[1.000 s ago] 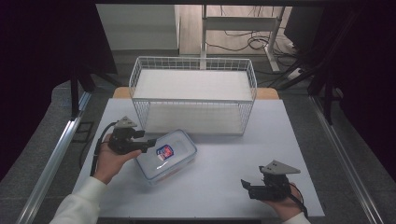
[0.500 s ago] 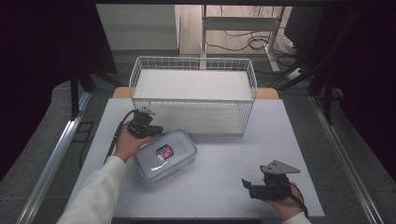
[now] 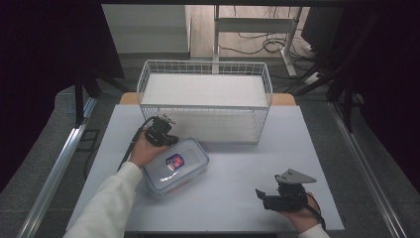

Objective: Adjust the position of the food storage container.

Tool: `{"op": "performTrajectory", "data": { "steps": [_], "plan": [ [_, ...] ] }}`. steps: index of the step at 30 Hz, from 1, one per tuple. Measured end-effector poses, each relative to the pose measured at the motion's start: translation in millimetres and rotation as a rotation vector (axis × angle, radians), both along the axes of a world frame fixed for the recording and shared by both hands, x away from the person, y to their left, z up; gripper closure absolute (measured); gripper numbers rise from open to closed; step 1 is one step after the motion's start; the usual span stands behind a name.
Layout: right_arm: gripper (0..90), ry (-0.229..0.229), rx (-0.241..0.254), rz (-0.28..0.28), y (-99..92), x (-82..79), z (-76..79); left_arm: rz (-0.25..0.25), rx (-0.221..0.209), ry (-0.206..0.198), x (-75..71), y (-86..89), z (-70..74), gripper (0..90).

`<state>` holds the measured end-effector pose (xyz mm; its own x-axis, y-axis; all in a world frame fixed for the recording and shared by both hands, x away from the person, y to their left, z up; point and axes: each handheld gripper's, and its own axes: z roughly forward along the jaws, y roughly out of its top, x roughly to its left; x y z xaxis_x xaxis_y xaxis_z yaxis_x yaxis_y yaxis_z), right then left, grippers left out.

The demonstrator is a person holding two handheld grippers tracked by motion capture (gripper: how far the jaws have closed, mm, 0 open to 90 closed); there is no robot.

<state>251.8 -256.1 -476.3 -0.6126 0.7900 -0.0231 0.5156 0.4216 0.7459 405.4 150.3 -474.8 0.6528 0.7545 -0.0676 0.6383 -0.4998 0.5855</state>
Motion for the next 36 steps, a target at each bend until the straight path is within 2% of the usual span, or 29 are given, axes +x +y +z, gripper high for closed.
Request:
{"op": "performTrajectory", "data": {
  "steps": [4,6,10,14,17,21,26,29,31,36],
  "plan": [
    [15.7,0.003,-0.002,0.003,1.4,1.0,-0.8,-0.072,0.008,0.026,-3.7,-17.6,4.0,90.0],
    [15.8,0.003,-0.002,0.001,1.4,1.3,-0.8,-0.12,0.025,0.03,-7.0,-28.9,6.6,90.0],
    [15.9,0.004,-0.004,0.001,0.5,0.8,-1.0,-0.197,0.031,0.036,-14.3,-49.0,9.1,90.0],
    [15.9,0.003,-0.004,0.001,-0.6,0.1,-0.8,-0.246,0.049,0.04,-21.7,-62.6,11.1,90.0],
    [15.9,0.002,-0.003,0.003,-1.0,0.2,-0.8,-0.273,0.082,0.035,-23.2,-65.3,12.7,90.0],
    [15.9,0.002,0.0,0.001,-1.5,-0.5,-0.5,-0.228,0.064,0.022,-22.9,-54.5,15.2,90.0],
    [15.9,0.006,-0.001,-0.005,-3.1,-0.9,-1.1,-0.133,0.002,-0.015,-33.8,-17.3,30.7,90.0],
    [15.9,0.004,0.001,-0.008,-2.9,-1.3,-0.8,-0.074,-0.005,-0.033,-50.6,9.4,36.6,90.0],
    [15.9,0.004,-0.002,-0.006,-1.6,-2.0,-0.5,-0.031,0.028,-0.039,-63.8,27.6,36.2,90.0],
    [15.9,0.005,-0.006,-0.006,-0.5,-2.2,-1.3,0.068,-0.016,-0.012,-96.9,71.3,26.2,90.0]
  ]
}}
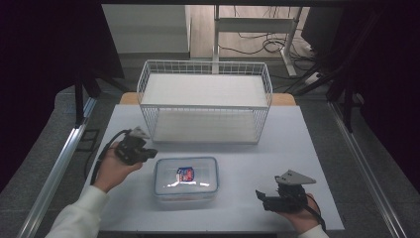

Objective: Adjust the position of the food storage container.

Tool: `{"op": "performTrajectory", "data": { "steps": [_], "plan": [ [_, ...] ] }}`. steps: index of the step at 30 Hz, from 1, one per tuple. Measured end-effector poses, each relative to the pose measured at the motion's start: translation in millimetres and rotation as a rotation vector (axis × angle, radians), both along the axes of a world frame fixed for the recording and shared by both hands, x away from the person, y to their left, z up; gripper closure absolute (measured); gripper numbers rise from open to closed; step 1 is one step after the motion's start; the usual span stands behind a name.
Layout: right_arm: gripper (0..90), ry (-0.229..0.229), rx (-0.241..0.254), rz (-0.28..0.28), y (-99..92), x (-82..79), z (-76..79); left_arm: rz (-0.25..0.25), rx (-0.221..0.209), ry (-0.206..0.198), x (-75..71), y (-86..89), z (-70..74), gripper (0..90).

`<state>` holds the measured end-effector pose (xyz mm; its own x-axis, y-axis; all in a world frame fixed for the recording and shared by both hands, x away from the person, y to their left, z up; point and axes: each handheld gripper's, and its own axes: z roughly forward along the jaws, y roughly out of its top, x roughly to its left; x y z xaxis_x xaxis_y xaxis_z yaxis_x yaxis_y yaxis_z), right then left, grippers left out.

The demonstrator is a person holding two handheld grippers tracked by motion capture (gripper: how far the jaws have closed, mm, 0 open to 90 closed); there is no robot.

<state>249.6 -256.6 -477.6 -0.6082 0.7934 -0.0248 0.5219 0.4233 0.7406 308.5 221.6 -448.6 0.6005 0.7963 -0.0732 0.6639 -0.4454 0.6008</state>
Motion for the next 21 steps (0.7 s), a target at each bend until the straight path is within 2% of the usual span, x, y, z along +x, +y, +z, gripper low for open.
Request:
{"op": "performTrajectory", "data": {
  "steps": [4,7,9,14,18,19,21],
  "plan": [
    [15.9,0.002,-0.003,-0.003,0.9,-0.5,0.0,0.033,-0.002,0.062,-21.4,16.0,-20.6,90.0],
    [15.9,0.002,-0.007,-0.005,2.3,-0.9,-0.4,0.028,-0.029,0.105,-32.8,16.2,-34.7,90.0],
    [15.9,0.004,-0.014,-0.003,3.4,-0.8,-0.9,0.005,-0.041,0.127,-36.6,12.8,-41.2,90.0],
    [15.9,0.004,-0.017,-0.004,4.7,-1.4,-1.4,-0.001,-0.04,0.147,-33.2,3.6,-51.0,90.0],
    [15.9,0.005,-0.018,-0.006,3.8,-1.5,-1.6,-0.018,-0.058,0.166,-29.0,-4.5,-55.6,90.0],
    [15.9,0.006,-0.019,-0.006,2.6,-1.1,-1.5,-0.014,-0.028,0.157,-28.5,-7.8,-56.2,90.0],
    [15.9,0.005,-0.017,-0.008,2.5,-1.0,-1.7,-0.016,-0.01,0.161,-27.1,-10.3,-57.4,90.0]
  ]
}}
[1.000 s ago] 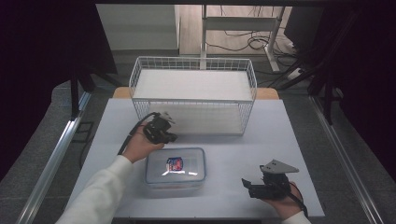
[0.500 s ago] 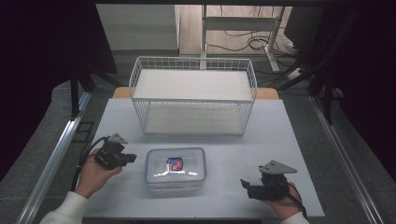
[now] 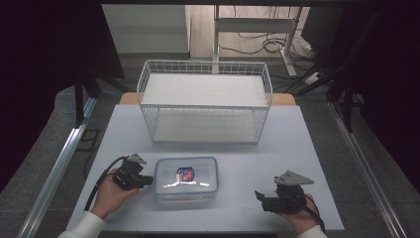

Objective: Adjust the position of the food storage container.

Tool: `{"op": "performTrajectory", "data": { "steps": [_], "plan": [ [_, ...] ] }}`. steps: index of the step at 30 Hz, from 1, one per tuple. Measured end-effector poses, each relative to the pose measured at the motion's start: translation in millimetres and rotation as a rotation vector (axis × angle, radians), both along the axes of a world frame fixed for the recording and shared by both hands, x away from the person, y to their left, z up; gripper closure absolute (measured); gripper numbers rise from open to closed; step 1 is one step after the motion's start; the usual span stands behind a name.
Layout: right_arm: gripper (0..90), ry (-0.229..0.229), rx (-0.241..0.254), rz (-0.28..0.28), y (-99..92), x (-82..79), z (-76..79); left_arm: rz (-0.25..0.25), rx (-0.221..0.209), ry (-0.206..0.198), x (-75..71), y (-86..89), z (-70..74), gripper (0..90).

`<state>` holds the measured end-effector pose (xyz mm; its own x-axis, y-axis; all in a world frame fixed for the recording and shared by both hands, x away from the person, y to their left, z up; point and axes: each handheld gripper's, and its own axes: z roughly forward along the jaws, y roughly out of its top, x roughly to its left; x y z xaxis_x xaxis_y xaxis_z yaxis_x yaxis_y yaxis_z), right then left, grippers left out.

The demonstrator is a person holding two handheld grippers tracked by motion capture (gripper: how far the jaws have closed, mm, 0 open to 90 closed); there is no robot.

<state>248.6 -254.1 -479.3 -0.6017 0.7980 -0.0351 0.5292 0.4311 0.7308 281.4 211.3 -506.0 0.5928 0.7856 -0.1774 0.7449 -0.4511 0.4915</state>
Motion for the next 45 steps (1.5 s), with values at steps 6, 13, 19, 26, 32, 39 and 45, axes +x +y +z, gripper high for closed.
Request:
{"op": "performTrajectory", "data": {
  "steps": [6,13,19,26,32,39,45],
  "plan": [
    [15.9,0.001,-0.001,0.001,-0.4,0.3,0.1,-0.015,-0.008,0.02,4.9,-8.9,-3.6,90.0],
    [15.9,0.005,-0.004,0.003,-0.1,0.2,-0.5,-0.047,-0.015,0.014,14.1,-29.1,-3.7,90.0],
    [15.9,0.007,-0.004,0.009,0.0,0.1,-0.6,-0.071,-0.018,0.003,19.6,-46.6,-3.5,90.0],
    [15.6,0.001,-0.007,0.004,-0.8,0.7,-0.8,-0.089,-0.032,0.007,22.9,-53.9,-5.4,90.0],
    [15.5,-0.009,-0.005,0.003,-1.5,0.2,-0.4,-0.044,-0.053,-0.042,17.9,-38.0,-1.2,90.0],
    [15.5,-0.023,-0.002,0.007,-1.6,-0.3,-0.4,0.051,-0.148,-0.165,-6.3,-11.1,12.0,75.7],
    [15.6,-0.021,0.004,0.014,-0.3,0.0,-1.0,0.099,-0.182,-0.177,-13.2,-6.6,12.2,37.7]
  ]
}}
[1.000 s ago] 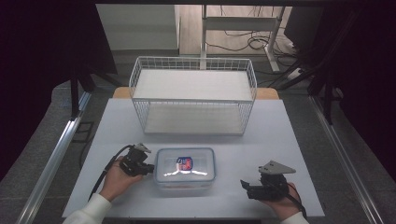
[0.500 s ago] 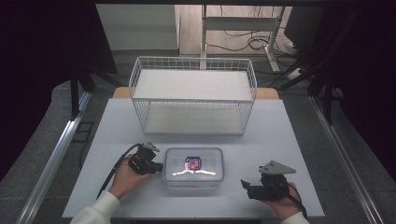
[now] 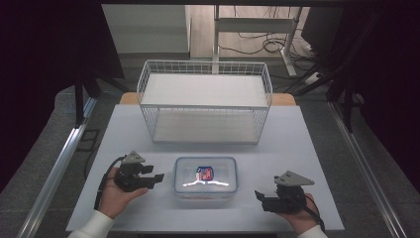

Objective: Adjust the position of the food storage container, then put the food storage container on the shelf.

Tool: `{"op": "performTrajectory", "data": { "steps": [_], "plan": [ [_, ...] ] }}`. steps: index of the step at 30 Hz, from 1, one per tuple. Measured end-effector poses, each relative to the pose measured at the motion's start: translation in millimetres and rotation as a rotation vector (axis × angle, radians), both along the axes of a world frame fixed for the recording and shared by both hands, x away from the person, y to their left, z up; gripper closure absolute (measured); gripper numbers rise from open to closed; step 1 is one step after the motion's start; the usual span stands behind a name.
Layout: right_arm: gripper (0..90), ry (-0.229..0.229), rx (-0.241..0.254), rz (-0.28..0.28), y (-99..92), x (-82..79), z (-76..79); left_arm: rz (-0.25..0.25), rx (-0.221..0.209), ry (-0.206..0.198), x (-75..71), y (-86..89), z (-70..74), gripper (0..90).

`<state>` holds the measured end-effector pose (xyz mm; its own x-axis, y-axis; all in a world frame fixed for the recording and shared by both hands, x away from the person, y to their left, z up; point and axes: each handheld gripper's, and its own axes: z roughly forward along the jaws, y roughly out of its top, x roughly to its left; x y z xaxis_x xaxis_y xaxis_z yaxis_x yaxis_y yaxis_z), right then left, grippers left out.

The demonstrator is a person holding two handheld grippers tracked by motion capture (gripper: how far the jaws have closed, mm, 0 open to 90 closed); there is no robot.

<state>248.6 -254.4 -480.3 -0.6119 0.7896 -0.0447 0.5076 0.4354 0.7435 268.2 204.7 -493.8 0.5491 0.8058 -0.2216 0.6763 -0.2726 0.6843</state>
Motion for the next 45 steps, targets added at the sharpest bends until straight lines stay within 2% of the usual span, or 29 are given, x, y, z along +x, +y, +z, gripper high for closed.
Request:
{"op": "performTrajectory", "data": {
  "steps": [3,9,11,18,22,25,27,31,33,39,45],
  "plan": [
    [15.6,0.008,0.004,0.003,-0.2,0.8,-0.8,0.015,-0.019,0.018,2.5,1.6,-0.6,30.8],
    [15.9,0.0,0.027,0.0,-1.9,1.3,0.4,0.005,-0.057,0.017,-0.6,2.0,4.4,27.8],
    [14.9,-0.004,0.039,-0.002,-2.1,1.9,0.5,0.004,-0.078,0.028,-0.5,1.8,6.0,26.4],
    [15.6,0.034,0.124,0.012,-1.3,4.1,2.8,0.003,-0.089,0.044,-0.1,-2.7,6.7,19.5],
    [16.3,0.021,0.165,0.041,3.9,4.4,6.4,-0.004,-0.136,0.052,-0.4,-4.0,11.4,14.9],
    [14.4,0.024,0.195,0.067,12.2,7.6,8.0,-0.015,-0.171,0.072,2.4,-5.8,10.9,12.3],
    [14.4,0.049,0.223,0.085,17.7,11.7,8.7,-0.018,-0.193,0.091,4.9,-7.7,9.5,12.0],
    [14.7,0.103,0.263,0.107,26.3,21.5,8.7,-0.03,-0.206,0.116,8.1,-9.6,7.5,12.9],
    [14.8,0.119,0.265,0.108,27.7,23.6,7.2,-0.026,-0.211,0.118,7.6,-8.7,7.5,14.2],
    [14.9,0.133,0.262,0.103,26.1,26.2,5.4,-0.028,-0.261,0.163,15.6,-11.6,1.5,14.9],
    [14.9,0.148,0.263,0.104,29.6,29.6,4.7,-0.055,-0.307,0.237,27.7,-22.6,-12.2,16.3]
  ]
}}
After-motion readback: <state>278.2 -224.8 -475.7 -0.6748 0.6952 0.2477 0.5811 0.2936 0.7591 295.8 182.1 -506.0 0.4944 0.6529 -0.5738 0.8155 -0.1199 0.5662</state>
